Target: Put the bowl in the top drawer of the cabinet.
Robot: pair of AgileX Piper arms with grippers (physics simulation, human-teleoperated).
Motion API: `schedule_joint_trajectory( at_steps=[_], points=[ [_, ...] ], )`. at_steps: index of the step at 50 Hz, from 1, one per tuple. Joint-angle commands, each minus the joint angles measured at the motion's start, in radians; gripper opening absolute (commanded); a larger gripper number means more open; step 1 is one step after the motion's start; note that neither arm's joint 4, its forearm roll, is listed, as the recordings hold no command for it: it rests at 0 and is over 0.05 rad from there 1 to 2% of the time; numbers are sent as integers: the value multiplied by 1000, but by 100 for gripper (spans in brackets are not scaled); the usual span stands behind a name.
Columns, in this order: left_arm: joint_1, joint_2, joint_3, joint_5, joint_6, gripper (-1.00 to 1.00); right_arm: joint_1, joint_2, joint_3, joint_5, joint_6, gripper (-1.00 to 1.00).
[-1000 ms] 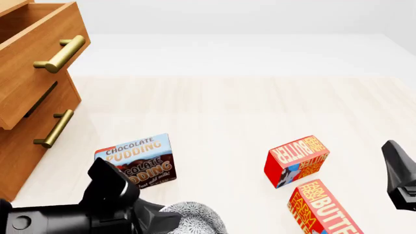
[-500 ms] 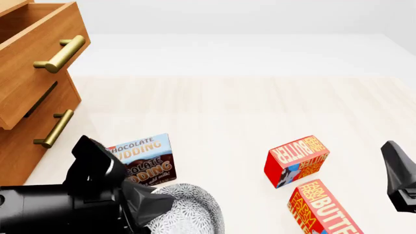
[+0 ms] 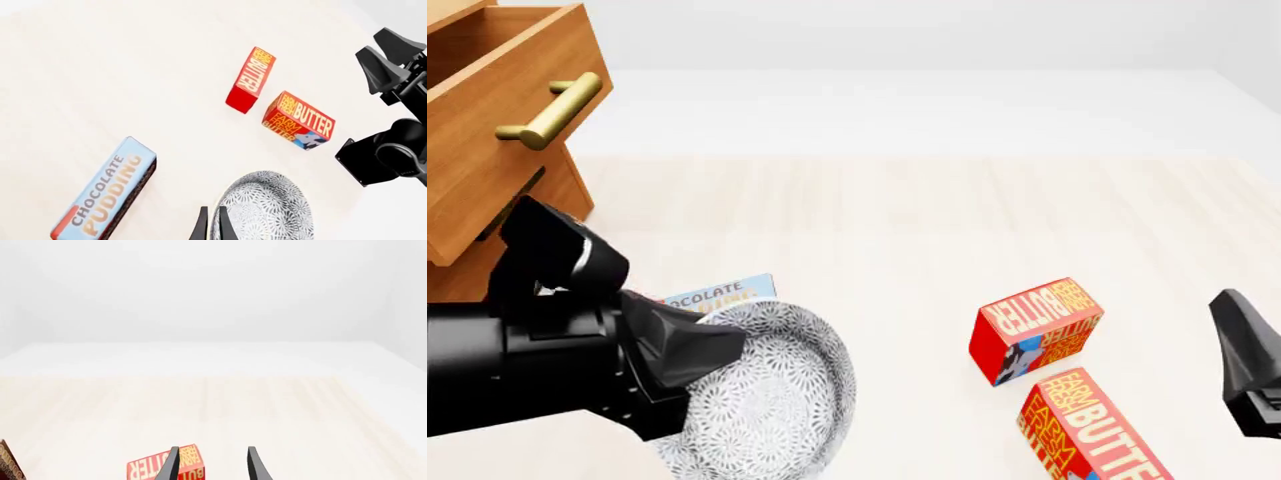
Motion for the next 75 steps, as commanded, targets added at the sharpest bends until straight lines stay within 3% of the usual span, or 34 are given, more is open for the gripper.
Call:
schedule_joint_trajectory(
  at_steps=[1,19,32,66,75],
  points=[
    [53,-36,-85,75,69,-100,2,-4,0,1,1,100],
    [163,-80,-249,208,172,-100,11,-6,0,0,2,100],
    [239,-70,-310,239,221,-100,16,-7,0,-2,2,100],
    [403,-40,-506,300,266,-100,19,-7,0,-2,-1,100],
    [466,-19,-594,333,276,-100,21,-7,0,-2,-1,100]
  ],
)
